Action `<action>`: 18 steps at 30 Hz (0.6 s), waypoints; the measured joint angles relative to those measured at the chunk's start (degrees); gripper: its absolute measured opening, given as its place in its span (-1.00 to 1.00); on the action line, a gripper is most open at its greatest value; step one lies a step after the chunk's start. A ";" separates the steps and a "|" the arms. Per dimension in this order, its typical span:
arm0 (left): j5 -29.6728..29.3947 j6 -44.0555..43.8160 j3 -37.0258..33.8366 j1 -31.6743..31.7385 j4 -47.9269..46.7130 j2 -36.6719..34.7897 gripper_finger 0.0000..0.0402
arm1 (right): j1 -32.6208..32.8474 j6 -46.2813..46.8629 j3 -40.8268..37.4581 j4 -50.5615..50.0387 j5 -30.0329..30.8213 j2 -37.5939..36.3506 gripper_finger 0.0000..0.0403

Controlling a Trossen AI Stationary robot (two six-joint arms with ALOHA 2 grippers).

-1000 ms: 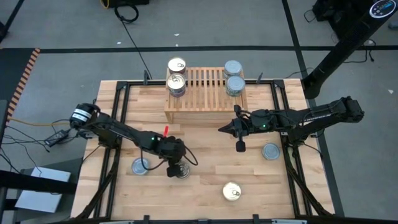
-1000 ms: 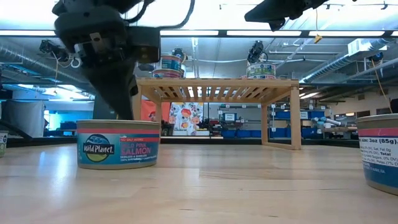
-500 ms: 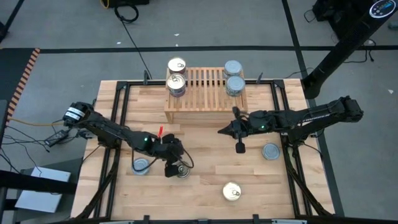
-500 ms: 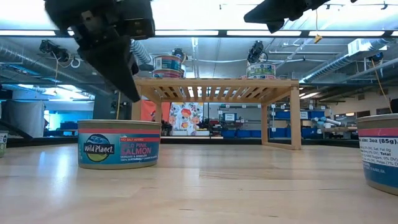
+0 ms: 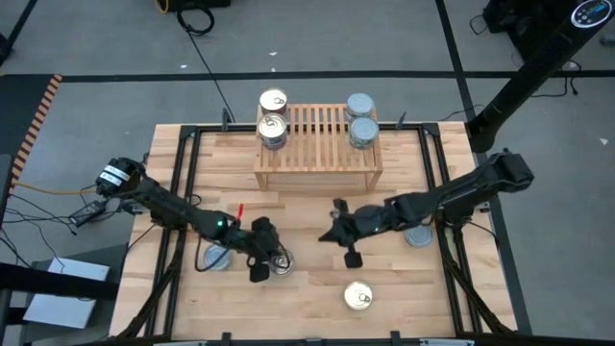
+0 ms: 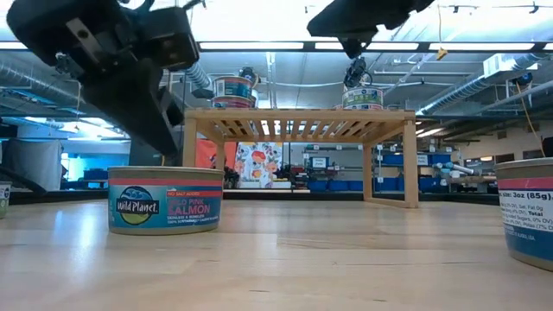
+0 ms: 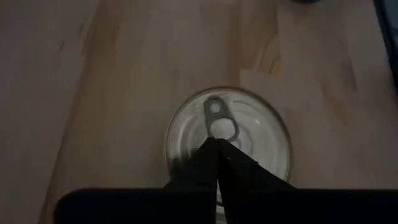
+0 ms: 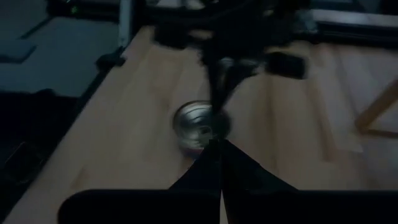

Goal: Stack canned seafood by type on shelf
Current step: Put the blue pink tuna can on the shelf

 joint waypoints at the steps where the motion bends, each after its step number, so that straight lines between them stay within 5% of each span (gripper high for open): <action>1: 0.66 -0.72 -0.02 0.11 -0.40 0.00 -0.92 | 0.73 0.11 0.24 -0.11 0.27 0.57 -0.96; 9: 1.74 -1.12 1.10 3.84 -6.14 -0.02 -0.64 | 3.01 0.06 1.45 -0.11 3.01 2.23 -0.96; 18: 10.54 -0.89 1.10 9.26 -5.84 0.25 -0.50 | 2.97 -1.83 1.45 -0.32 3.01 2.24 -0.96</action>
